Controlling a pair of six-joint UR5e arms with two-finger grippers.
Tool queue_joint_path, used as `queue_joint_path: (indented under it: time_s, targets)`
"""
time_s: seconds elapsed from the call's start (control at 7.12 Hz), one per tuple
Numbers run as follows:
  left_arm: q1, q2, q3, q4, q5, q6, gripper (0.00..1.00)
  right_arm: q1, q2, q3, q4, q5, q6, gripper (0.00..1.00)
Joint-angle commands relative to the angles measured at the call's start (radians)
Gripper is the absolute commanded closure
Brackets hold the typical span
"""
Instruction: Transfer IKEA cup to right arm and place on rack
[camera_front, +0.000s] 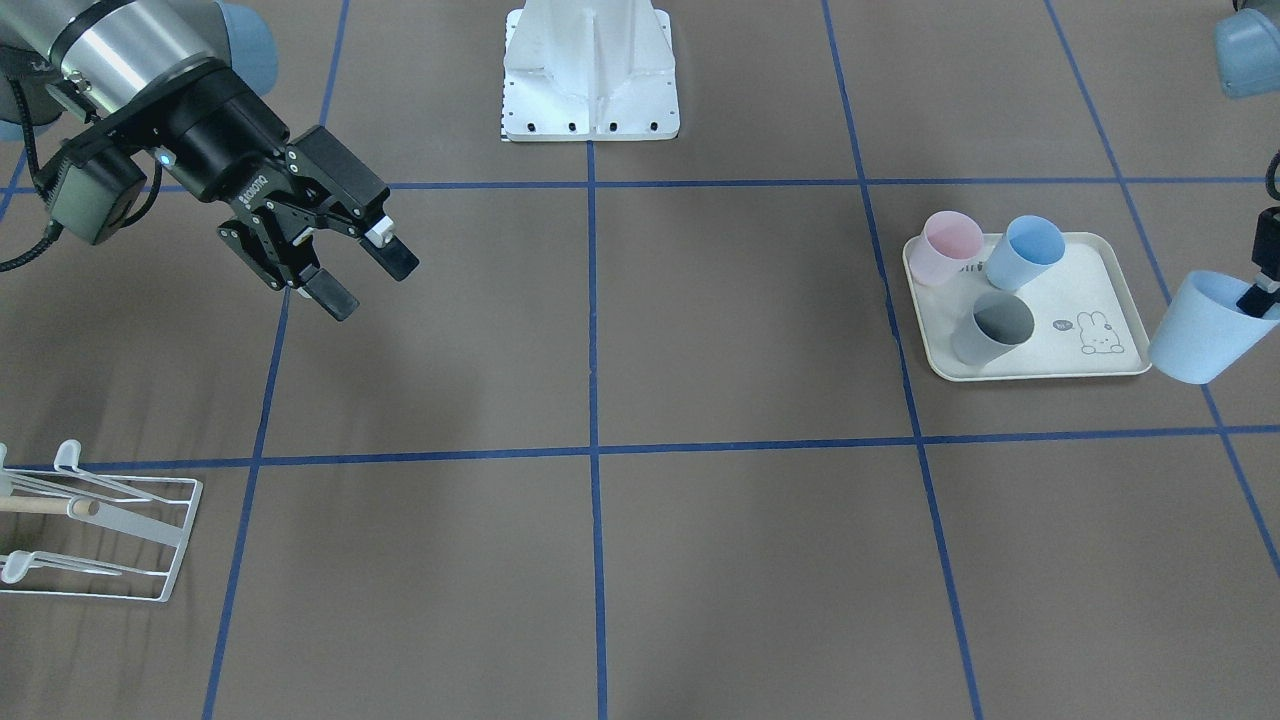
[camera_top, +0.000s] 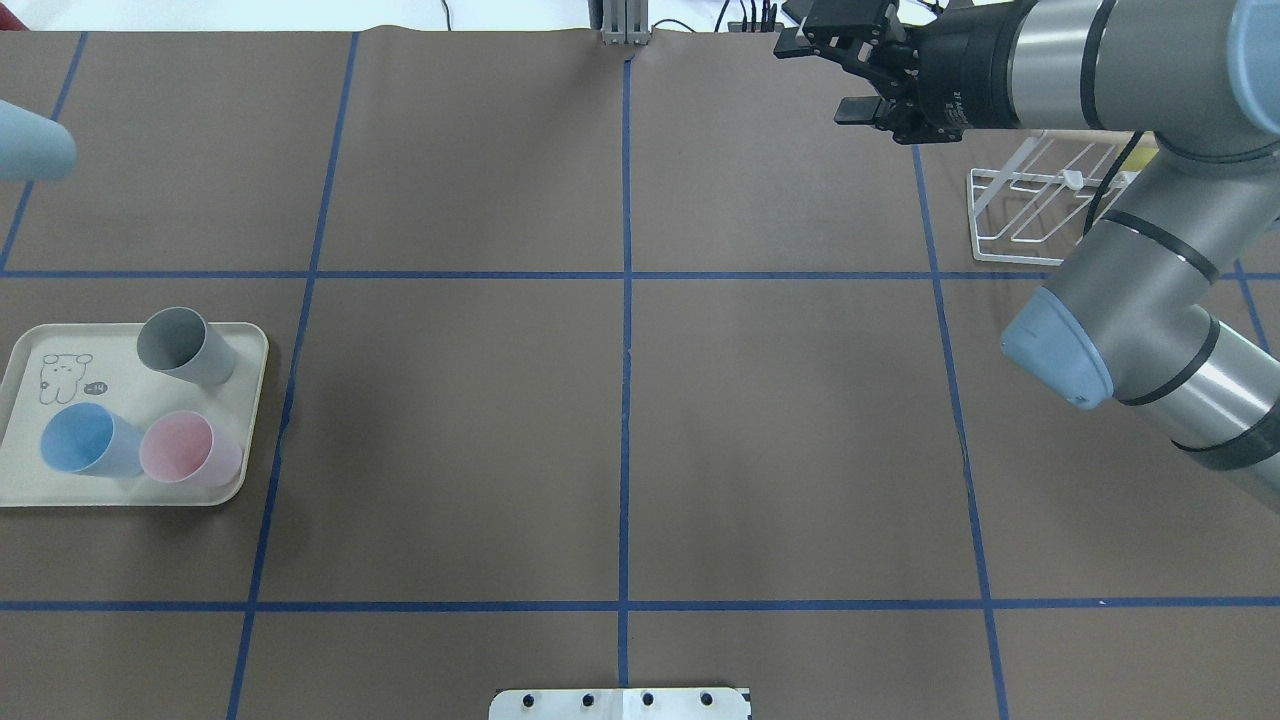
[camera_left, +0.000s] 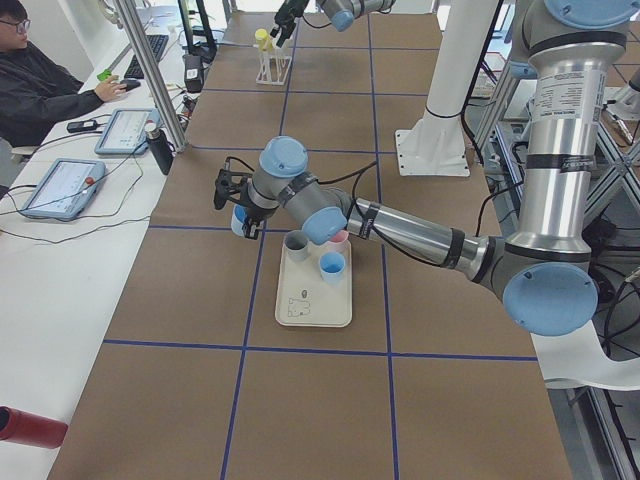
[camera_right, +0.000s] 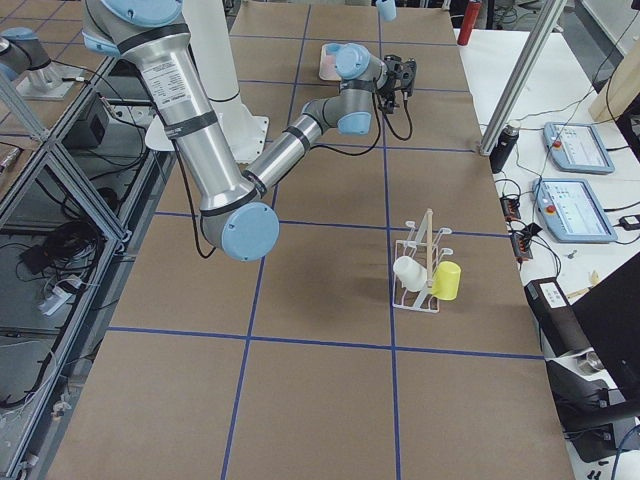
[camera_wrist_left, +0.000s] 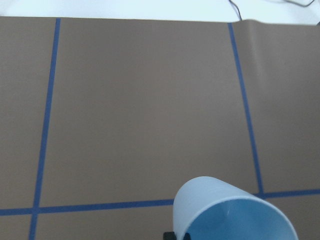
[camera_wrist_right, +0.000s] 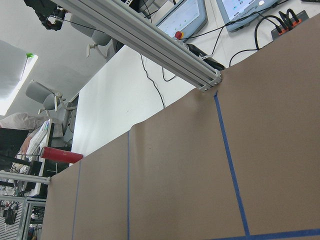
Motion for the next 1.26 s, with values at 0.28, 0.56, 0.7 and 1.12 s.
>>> queue_joint_path:
  time_s: [0.28,0.56,0.7,1.12]
  targets:
    - [0.101,-0.084,0.002,-0.432,0.109,-0.767,1.0,-0.017,0.002,0.0,0.058,-0.038,0.111,0.0]
    - [0.277,-0.137,0.004,-0.599,0.354,-1.134,1.0,-0.133,0.058,0.0,0.059,-0.223,0.189,0.0]
    - [0.377,-0.152,0.008,-0.67,0.472,-1.248,1.0,-0.176,0.08,-0.003,0.059,-0.278,0.211,0.0]
    - [0.638,-0.329,0.063,-0.733,0.787,-1.503,1.0,-0.294,0.121,-0.058,0.234,-0.461,0.312,0.0]
